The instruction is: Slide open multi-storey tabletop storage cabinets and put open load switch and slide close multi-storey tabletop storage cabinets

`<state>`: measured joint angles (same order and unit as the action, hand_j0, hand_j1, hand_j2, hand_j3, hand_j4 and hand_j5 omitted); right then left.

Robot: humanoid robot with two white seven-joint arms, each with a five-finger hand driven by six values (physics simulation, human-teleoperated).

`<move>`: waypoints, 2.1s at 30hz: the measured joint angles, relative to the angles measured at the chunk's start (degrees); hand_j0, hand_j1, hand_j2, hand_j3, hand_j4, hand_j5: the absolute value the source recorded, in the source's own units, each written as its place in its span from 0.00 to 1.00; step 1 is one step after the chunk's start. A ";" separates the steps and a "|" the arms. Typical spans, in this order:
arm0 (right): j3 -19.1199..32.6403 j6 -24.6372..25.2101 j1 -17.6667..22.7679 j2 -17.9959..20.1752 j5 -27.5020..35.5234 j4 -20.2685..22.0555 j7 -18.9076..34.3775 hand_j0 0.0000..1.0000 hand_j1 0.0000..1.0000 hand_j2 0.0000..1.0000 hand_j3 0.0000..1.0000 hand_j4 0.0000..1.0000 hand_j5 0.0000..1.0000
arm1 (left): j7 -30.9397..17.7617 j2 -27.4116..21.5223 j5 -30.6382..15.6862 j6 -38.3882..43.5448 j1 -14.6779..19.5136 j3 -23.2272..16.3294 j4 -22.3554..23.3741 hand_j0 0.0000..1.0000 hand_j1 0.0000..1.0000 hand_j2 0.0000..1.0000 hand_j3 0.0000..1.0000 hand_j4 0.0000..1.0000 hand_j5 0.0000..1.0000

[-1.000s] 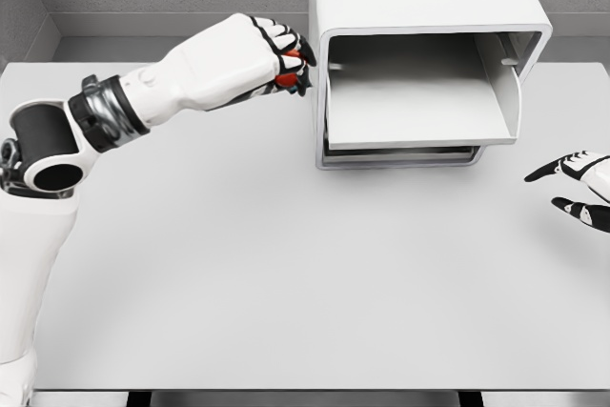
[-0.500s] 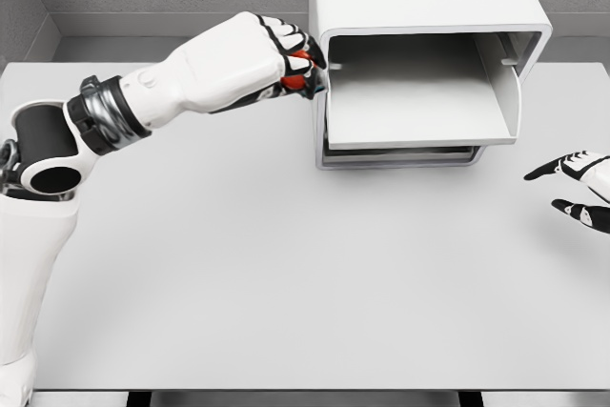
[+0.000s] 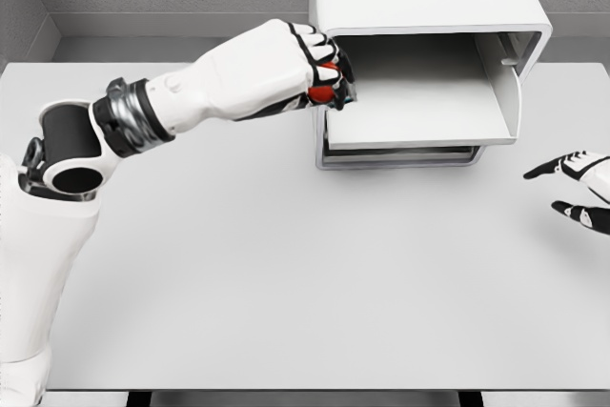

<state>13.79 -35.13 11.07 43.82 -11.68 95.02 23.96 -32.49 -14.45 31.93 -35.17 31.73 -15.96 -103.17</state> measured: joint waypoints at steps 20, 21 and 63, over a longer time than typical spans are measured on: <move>-0.25 0.00 -0.09 -0.23 0.08 0.23 0.06 0.69 0.69 0.69 0.69 0.69 0.69 | -0.33 7.88 7.20 0.01 0.00 -1.72 1.61 0.44 0.44 0.44 0.44 0.44 0.44; -0.28 0.00 -0.09 -0.24 0.08 0.24 0.06 0.69 0.69 0.69 0.69 0.69 0.69 | -0.34 8.22 7.45 0.00 0.09 -1.81 1.99 0.43 0.43 0.43 0.43 0.43 0.43; -0.35 0.00 -0.18 -1.78 0.01 0.40 0.10 0.70 0.70 0.70 0.70 0.70 0.70 | -0.47 14.45 17.22 -0.01 3.43 -6.54 13.19 0.48 0.48 0.48 0.48 0.48 0.48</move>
<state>13.44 -35.13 10.90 42.04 -11.67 95.42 24.06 -32.96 0.00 49.16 -35.18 35.16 -22.50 -89.98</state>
